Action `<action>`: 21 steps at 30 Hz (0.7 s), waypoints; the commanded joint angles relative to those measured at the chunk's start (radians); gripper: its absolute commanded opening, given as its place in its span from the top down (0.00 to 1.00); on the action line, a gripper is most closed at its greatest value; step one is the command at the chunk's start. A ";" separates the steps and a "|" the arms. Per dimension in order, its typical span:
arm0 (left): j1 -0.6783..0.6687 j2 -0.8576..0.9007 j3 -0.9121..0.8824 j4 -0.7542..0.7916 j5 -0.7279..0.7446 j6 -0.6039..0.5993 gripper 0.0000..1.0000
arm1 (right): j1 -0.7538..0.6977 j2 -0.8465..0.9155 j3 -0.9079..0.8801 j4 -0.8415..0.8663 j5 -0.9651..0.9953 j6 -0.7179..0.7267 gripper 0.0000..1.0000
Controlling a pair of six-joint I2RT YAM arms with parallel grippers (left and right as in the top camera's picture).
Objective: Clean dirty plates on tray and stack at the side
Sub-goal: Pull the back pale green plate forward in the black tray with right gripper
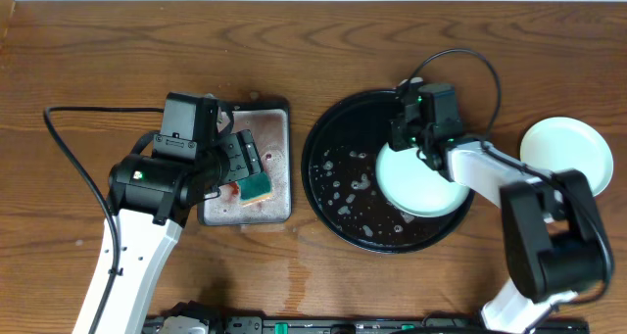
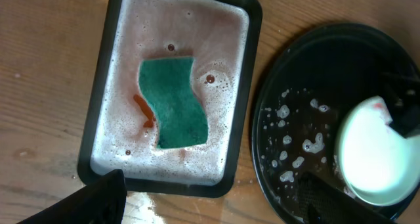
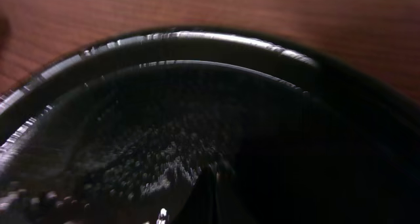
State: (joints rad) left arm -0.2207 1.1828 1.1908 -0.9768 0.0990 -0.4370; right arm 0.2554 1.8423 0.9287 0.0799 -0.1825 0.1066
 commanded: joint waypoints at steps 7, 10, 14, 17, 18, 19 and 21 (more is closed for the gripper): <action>0.001 0.001 0.016 -0.002 -0.002 0.010 0.17 | -0.016 -0.348 0.001 -0.286 0.104 0.105 0.99; 0.001 0.001 0.016 -0.002 -0.002 0.010 0.17 | -0.020 -0.414 0.001 -0.472 0.101 0.113 0.88; 0.001 0.001 0.016 -0.002 -0.002 0.010 0.17 | -0.022 -0.446 0.000 -0.756 0.077 0.311 0.75; 0.001 0.001 0.016 -0.002 -0.002 0.010 0.17 | -0.018 -0.437 -0.011 -0.924 0.031 0.396 0.69; 0.001 0.001 0.016 -0.002 -0.002 0.010 0.17 | -0.018 -0.433 -0.024 -0.954 0.024 0.418 0.68; 0.001 0.001 0.016 -0.002 -0.002 0.010 0.17 | -0.018 -0.431 -0.042 -0.964 0.024 0.443 0.66; 0.001 0.001 0.016 -0.002 -0.002 0.010 0.17 | -0.018 -0.430 -0.086 -0.952 0.024 0.521 0.59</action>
State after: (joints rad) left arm -0.2207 1.1828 1.1908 -0.9768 0.0990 -0.4370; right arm 0.2405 1.4052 0.8944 -0.8749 -0.1345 0.4595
